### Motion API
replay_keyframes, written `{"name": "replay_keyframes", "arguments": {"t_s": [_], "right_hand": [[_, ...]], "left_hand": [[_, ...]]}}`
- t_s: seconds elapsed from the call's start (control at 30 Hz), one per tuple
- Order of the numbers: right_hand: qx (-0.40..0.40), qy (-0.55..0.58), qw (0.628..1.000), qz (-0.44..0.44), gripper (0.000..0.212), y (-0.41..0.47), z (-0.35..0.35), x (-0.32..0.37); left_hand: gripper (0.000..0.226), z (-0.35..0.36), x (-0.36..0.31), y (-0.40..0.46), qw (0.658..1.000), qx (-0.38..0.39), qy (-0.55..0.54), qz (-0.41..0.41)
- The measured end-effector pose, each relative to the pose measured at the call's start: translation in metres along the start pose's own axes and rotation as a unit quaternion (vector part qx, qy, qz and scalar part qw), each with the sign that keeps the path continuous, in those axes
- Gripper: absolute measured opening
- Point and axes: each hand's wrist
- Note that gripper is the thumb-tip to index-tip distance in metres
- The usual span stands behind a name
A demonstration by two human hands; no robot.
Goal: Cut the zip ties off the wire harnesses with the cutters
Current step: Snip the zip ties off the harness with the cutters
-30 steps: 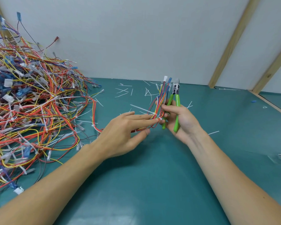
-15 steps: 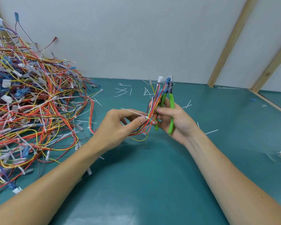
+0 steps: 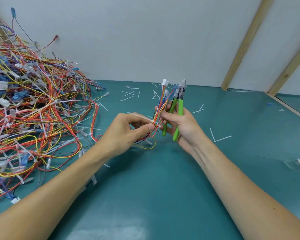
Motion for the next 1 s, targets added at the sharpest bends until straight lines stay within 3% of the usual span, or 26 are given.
{"name": "replay_keyframes", "arguments": {"t_s": [0.1,0.2,0.33,0.43,0.57,0.77,0.9,1.0], "right_hand": [[-0.017,-0.024,1.0,-0.009,0.019,-0.001,0.001,0.0],[-0.056,-0.065,0.996,-0.028,0.02,0.0,0.001,0.002],[-0.164,-0.079,0.98,-0.084,0.011,0.005,-0.003,0.01],[-0.22,-0.056,0.962,-0.148,0.022,0.007,-0.012,0.023],[-0.181,-0.091,0.963,-0.178,0.034,0.006,-0.021,0.031],[-0.075,-0.229,0.958,-0.157,0.018,0.007,-0.015,0.022],[-0.022,-0.345,0.913,-0.218,0.012,0.007,-0.019,0.018],[-0.026,-0.38,0.891,-0.249,0.01,0.006,-0.02,0.02]], "left_hand": [[0.006,-0.001,0.004,-0.001,0.993,-0.07,0.078,0.051],[0.006,-0.004,0.006,0.0,0.955,-0.15,0.218,0.137],[0.009,-0.011,0.013,0.002,0.969,-0.133,0.199,0.069],[0.009,-0.009,0.017,0.003,0.979,-0.108,0.172,0.018],[0.017,-0.003,0.017,0.005,0.984,-0.085,0.149,-0.048],[0.035,0.001,0.003,-0.002,0.98,-0.123,0.148,-0.051],[0.032,0.0,-0.001,-0.002,0.971,-0.109,0.21,-0.026],[0.033,0.0,0.002,-0.002,0.97,-0.108,0.219,-0.014]]}}
Point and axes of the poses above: each hand's wrist, its own y-axis towards the middle knuckle, its own z-axis out of the palm, x = y × z, and after that the axes turned 9 degrees about -x, right-handed
